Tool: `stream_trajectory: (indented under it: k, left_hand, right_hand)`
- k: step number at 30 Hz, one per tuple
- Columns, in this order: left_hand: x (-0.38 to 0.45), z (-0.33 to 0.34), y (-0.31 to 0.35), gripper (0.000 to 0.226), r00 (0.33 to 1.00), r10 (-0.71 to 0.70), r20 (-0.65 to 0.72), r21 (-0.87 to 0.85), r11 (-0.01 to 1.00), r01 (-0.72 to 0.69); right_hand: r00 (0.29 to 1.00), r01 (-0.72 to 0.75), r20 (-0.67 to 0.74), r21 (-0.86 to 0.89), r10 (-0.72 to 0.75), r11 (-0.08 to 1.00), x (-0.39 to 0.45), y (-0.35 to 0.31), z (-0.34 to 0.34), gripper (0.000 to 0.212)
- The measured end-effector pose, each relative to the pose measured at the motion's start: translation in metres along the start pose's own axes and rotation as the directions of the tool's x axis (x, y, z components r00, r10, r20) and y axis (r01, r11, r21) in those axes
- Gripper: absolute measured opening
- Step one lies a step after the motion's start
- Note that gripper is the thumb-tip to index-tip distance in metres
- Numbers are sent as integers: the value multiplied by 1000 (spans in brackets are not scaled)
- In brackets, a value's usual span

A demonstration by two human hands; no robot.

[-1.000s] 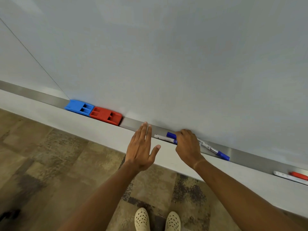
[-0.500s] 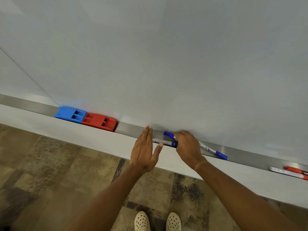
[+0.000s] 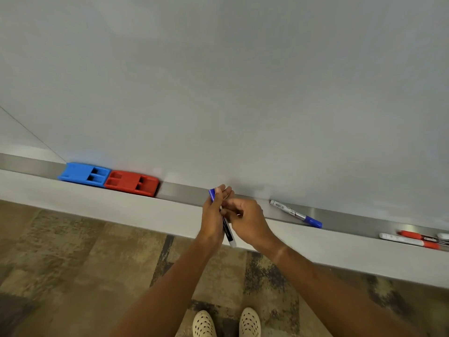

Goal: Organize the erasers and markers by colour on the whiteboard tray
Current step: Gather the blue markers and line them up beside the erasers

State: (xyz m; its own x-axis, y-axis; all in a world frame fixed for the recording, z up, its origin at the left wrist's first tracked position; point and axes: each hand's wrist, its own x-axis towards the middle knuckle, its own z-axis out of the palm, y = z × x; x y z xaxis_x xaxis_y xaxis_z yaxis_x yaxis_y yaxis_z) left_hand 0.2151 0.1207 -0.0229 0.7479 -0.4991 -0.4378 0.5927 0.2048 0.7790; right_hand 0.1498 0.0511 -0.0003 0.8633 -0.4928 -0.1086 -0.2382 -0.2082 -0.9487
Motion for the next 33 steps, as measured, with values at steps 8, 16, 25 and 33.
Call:
stream_trajectory:
  k: [8,16,25,33]
  left_hand:
    - [-4,4,-6,39,999,-40,-10,-52,998,39]
    - [-1,4,-9,36,994,-103,21,-103,989,104]
    - [-4,9,-10,32,988,-145,47,-73,986,148]
    - [-6,4,-2,39,973,-208,99,-3,978,209]
  right_hand:
    - [990,114,-62,-195,-128,974,-7,3,-23,11]
    - [964,-237,-266,-828,17,508,-13,52,-101,12]
    - [973,-207,-232,-883,-9,422,-14,60,-107,17]
    - [832,496,310,-788,-460,365,-17,17,-80,48]
